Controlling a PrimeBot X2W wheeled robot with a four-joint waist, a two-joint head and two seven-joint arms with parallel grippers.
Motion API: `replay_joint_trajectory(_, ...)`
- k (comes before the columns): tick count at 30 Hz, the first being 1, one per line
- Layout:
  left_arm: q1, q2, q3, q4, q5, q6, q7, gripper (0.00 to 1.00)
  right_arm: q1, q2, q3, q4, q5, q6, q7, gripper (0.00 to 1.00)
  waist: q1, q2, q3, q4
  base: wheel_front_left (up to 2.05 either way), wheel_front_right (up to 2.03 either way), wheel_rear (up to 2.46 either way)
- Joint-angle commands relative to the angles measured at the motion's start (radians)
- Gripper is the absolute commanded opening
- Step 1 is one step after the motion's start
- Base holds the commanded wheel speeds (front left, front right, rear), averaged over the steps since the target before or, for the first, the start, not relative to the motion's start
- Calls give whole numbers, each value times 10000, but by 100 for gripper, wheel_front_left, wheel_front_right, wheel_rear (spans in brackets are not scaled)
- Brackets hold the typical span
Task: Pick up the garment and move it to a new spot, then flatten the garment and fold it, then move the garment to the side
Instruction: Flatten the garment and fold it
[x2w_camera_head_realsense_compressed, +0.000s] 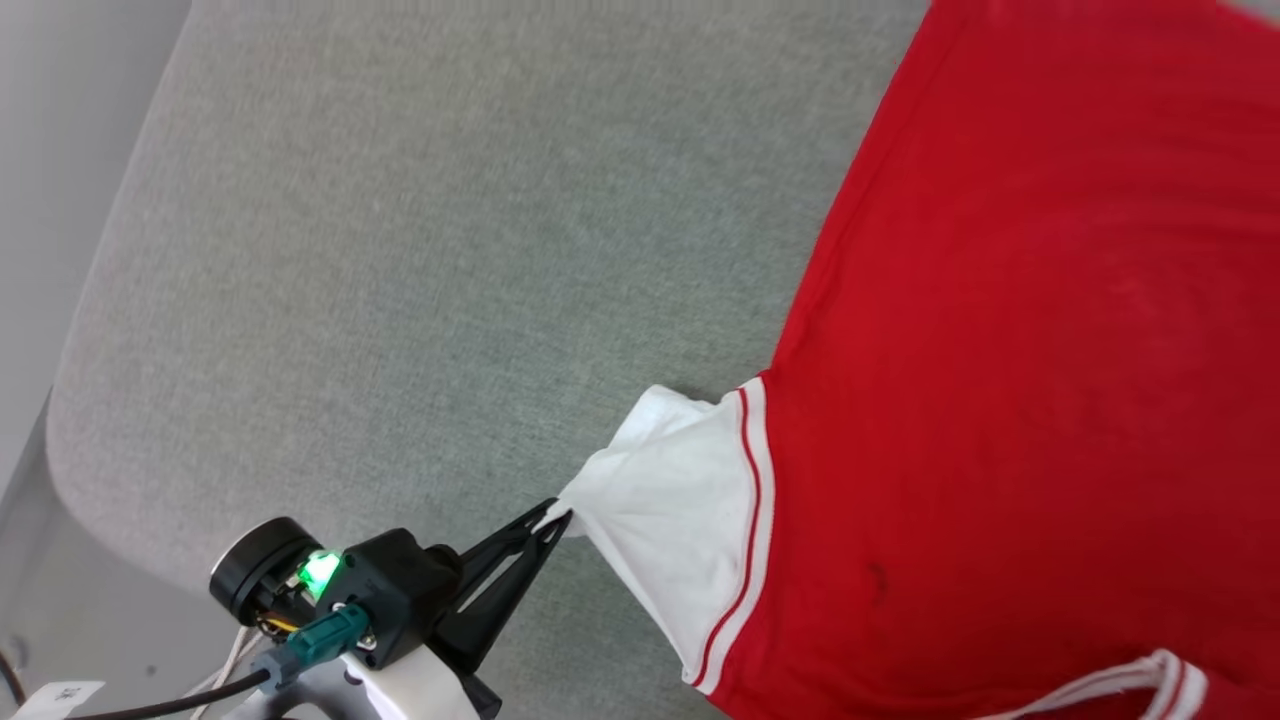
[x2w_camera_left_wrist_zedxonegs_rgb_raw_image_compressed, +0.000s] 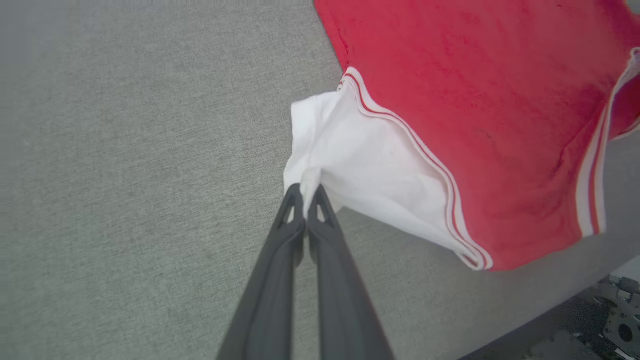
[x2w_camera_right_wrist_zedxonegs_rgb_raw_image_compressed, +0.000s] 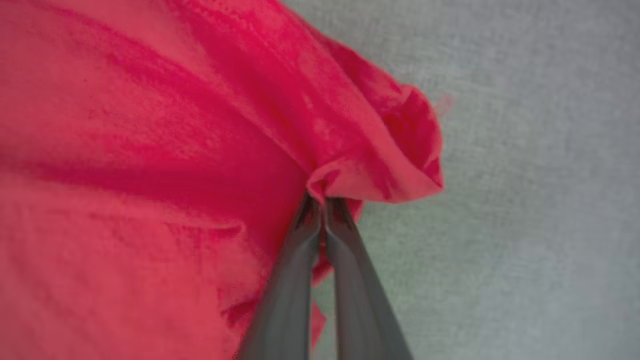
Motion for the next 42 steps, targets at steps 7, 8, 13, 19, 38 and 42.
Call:
replay_joint_trajectory(7, 691, 298, 148, 274, -431, 448, 157, 0, 2489, 372, 119, -220, 1015, -7, -576, 0, -1, 0, -2103, -1528, 0, 0, 0)
replay_joint_trajectory(8, 691, 298, 148, 274, -431, 448, 157, 0, 2489, 372, 119, -220, 1015, -7, -576, 0, -1, 0, -2103, -1528, 0, 0, 0)
replay_joint_trajectory(13, 1299, 436, 353, 606, -905, 690, -35, 0, 4223, 396, 125, -659, 1719, -8, -1144, 0, -1, 0, -2967, -2335, 0, 0, 0)
replay_joint_trajectory(19, 1733, 421, 463, 1031, -1301, 785, -309, 0, 5865, 688, -128, -1135, 2348, -8, -1745, 0, -1, 0, -3554, -2969, 0, 0, 0)
replay_joint_trajectory(38, 2163, 0, 534, 1871, -1721, 859, -927, 0, 8811, 1478, -211, -1846, 3032, -6, -3273, 0, -1, 0, -4231, -3751, 0, 0, 0)
replay_joint_trajectory(42, 2079, -3, 510, 1883, -1719, 807, -917, 0, 8555, 1245, -39, -1801, 3168, -6, -3847, 100, -1, 0, -4219, -3706, 0, 0, 0)
